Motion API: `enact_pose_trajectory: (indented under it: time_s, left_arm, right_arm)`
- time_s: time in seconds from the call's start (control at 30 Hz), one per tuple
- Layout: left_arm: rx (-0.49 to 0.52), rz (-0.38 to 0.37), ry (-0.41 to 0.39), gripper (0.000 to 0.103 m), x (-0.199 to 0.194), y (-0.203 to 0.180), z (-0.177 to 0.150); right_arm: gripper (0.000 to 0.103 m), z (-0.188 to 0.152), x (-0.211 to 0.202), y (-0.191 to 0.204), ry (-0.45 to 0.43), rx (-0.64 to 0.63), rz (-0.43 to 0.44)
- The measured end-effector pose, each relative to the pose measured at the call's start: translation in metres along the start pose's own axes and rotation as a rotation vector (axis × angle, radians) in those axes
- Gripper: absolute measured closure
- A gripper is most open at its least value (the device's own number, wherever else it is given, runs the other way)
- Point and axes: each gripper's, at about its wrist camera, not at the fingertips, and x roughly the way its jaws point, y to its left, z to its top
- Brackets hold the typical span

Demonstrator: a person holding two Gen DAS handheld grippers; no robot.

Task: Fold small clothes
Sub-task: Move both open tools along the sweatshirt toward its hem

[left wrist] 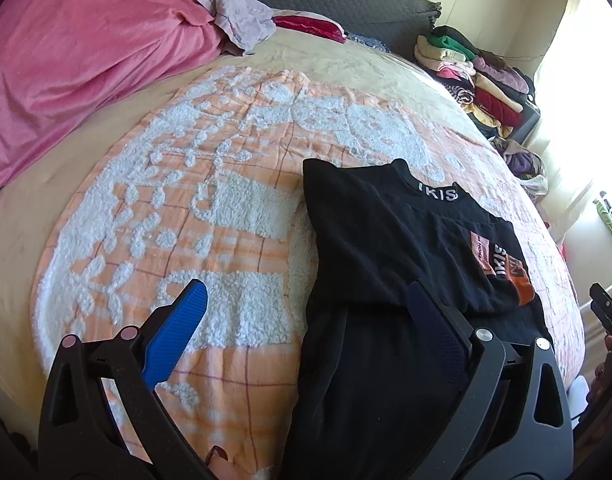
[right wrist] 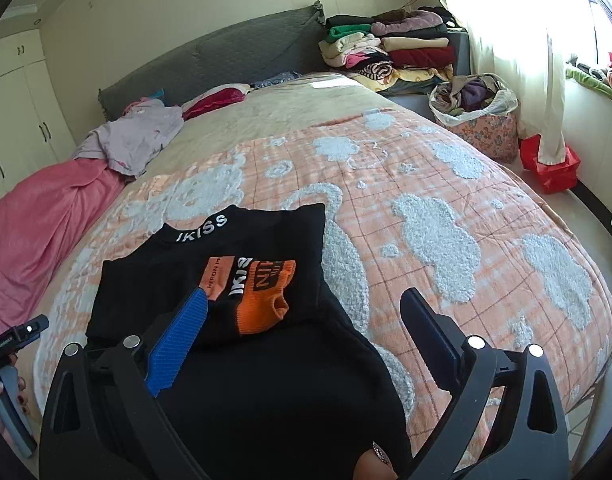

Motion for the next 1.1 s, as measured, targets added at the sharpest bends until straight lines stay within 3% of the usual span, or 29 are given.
enact_pose_trajectory:
  time_s: [1.1]
  left_arm:
    - [0.006,0.012,-0.01,0.01,-0.027,0.006,-0.041]
  right_arm:
    - [0.006,-0.037,-0.028,-0.007,0.02,-0.037,-0.01]
